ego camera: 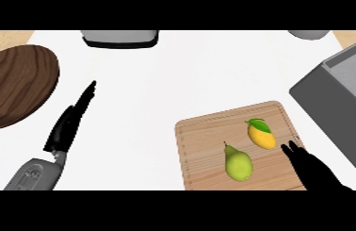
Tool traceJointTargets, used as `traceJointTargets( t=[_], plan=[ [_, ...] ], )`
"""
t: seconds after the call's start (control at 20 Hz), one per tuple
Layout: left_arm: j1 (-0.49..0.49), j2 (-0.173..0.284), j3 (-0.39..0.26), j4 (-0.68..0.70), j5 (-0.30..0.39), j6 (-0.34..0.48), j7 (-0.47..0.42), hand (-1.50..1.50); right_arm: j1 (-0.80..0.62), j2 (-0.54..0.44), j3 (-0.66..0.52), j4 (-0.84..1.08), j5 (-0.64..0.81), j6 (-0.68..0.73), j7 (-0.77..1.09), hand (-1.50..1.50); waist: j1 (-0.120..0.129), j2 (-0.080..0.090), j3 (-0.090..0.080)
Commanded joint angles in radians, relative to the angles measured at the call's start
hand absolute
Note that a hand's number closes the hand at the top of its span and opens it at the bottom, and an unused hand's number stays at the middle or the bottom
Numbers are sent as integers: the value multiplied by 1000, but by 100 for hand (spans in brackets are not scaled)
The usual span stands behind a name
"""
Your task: Pick the pear from the cutting board and place it in the cardboard box
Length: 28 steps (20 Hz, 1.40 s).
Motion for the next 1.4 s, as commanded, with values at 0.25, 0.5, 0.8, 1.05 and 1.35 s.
traceJointTargets(
  t=[0.25, 0.5, 0.8, 1.05, 1.35],
  plan=[
    [44, -22, 45, 12, -34, -29, -26, 0, -160, 187, 120, 130, 280, 40, 7, -150, -13, -2, 2],
    [12, -60, 71, 29, -80, -44, -28, 0, -229, 314, 134, 239, 309, 137, 18, -150, -13, -2, 2],
    [75, -102, 87, 0, -115, -43, -50, 0, -204, 400, 165, 305, 375, 157, 11, -150, -14, -3, 2],
    [24, -94, 143, 3, -133, -95, -1, 0, -204, 389, 52, 419, 362, 132, -122, -150, -16, -2, 2],
    [45, -143, 158, -17, -180, -107, -2, 0, -234, 515, 65, 450, 423, 187, -96, -150, -15, -2, 2]
  ],
)
